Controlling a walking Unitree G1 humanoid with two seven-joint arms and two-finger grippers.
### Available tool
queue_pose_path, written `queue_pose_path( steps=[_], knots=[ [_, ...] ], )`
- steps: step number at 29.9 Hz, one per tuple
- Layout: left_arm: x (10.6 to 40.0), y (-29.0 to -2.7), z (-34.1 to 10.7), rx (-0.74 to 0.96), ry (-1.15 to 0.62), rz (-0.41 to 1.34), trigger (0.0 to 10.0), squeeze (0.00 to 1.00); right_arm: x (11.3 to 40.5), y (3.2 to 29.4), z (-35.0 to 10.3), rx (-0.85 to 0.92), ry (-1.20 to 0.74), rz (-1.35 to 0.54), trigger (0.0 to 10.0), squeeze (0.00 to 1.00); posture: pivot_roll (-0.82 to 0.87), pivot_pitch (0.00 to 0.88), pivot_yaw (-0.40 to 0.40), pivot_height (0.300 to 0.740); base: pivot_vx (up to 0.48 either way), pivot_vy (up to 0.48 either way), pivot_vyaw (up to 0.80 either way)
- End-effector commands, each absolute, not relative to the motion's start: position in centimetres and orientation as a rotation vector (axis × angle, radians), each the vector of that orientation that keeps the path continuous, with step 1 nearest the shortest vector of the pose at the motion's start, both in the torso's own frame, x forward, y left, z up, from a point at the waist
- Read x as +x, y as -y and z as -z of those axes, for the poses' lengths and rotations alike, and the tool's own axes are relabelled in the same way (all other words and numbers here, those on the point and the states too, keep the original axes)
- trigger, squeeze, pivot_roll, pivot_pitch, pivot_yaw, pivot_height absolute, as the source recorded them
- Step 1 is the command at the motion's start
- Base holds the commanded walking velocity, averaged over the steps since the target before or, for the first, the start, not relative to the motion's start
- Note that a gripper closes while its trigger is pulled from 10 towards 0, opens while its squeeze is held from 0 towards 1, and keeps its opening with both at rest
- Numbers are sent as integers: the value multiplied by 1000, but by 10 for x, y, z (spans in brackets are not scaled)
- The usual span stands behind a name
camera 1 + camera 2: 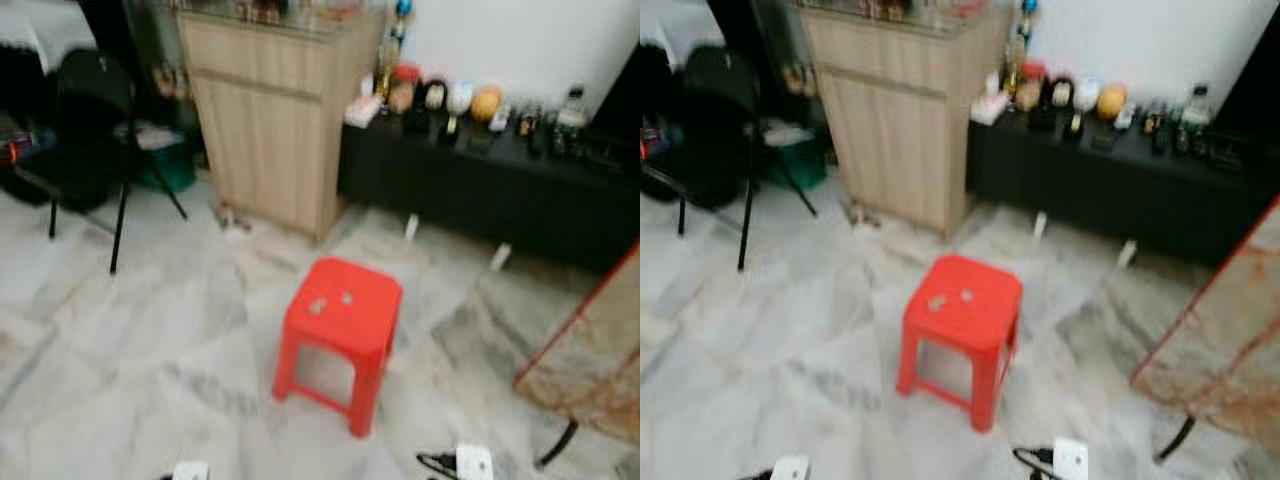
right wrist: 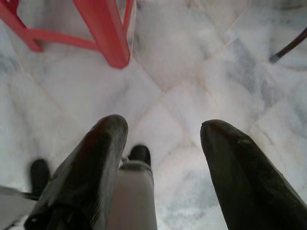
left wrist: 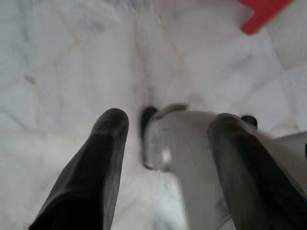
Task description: Hang keys on a hook
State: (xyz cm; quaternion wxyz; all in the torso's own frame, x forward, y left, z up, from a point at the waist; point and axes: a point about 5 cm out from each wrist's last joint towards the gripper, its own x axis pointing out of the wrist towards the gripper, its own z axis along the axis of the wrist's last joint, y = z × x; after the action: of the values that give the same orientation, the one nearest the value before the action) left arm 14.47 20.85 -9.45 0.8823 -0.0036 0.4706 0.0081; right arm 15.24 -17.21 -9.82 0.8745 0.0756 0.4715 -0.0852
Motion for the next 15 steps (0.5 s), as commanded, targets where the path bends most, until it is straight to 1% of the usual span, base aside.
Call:
queue_pose_path(
  steps=[1, 15],
  knots=[
    [133, -212, 99, 0, -1024, -22, 10000, 0, 156, 165, 97, 173, -973, 172, 10000, 0, 79, 0, -82, 740, 0, 364, 0],
    [133, -209, 99, -4, -1022, -23, 10000, 0, 157, 166, 97, 180, -964, 186, 10000, 0, 81, 0, -84, 740, 0, 360, 0]
  ],
)
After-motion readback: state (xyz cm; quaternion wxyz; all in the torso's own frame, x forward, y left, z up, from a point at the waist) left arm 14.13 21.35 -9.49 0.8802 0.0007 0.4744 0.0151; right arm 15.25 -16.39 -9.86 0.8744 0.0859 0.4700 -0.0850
